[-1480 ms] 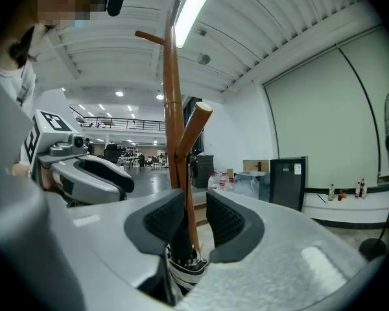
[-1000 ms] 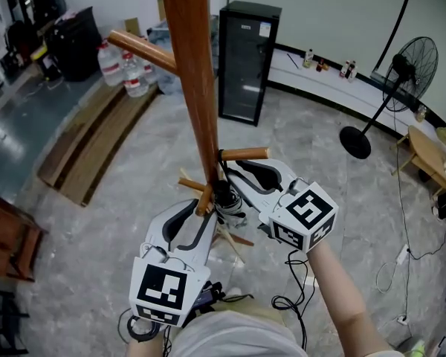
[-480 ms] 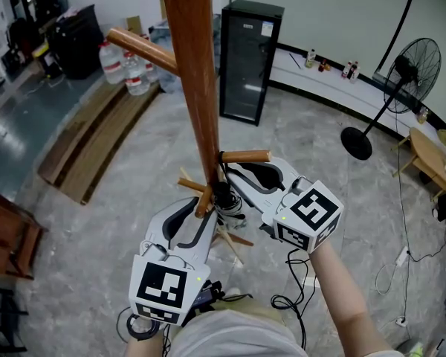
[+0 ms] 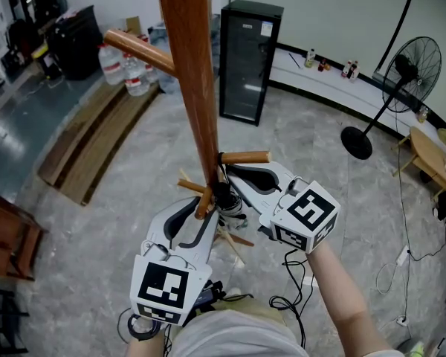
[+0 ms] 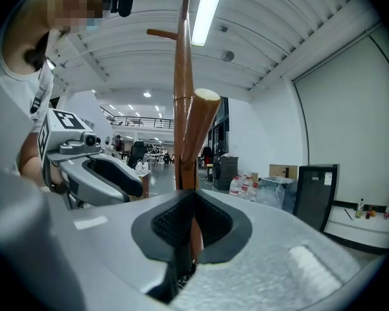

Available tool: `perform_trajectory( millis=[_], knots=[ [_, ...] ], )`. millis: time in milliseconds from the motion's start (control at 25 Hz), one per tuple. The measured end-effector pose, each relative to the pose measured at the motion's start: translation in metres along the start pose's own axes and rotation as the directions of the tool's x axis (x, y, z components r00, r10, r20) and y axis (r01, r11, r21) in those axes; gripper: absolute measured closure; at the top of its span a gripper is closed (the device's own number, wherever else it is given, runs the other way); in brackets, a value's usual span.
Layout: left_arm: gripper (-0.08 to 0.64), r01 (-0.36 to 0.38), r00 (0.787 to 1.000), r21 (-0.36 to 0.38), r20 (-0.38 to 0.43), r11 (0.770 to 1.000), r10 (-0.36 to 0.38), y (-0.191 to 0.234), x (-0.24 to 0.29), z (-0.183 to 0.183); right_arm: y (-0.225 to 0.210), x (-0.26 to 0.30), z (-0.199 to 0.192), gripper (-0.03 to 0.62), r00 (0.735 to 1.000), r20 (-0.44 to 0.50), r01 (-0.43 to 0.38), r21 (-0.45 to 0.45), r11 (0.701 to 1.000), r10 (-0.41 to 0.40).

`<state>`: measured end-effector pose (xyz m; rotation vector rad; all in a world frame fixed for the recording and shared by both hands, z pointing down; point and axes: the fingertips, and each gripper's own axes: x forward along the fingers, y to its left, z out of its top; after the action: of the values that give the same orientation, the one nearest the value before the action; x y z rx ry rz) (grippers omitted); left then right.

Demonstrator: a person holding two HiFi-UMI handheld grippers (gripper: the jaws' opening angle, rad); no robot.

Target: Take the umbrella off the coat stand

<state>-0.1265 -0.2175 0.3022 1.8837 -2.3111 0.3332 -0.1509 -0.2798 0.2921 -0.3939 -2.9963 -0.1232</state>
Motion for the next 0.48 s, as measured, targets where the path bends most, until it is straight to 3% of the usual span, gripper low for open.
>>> perform_trajectory(
  millis=[480],
  knots=[
    [0.443,0.018,1.000,0.029,0.012,0.999,-0.019,0.0031,0.0028,0.0077,-0.0069,-0.0103,0.0053,0.589,0.998,0.025,0.054,0.098,0.994,-0.056]
  ],
)
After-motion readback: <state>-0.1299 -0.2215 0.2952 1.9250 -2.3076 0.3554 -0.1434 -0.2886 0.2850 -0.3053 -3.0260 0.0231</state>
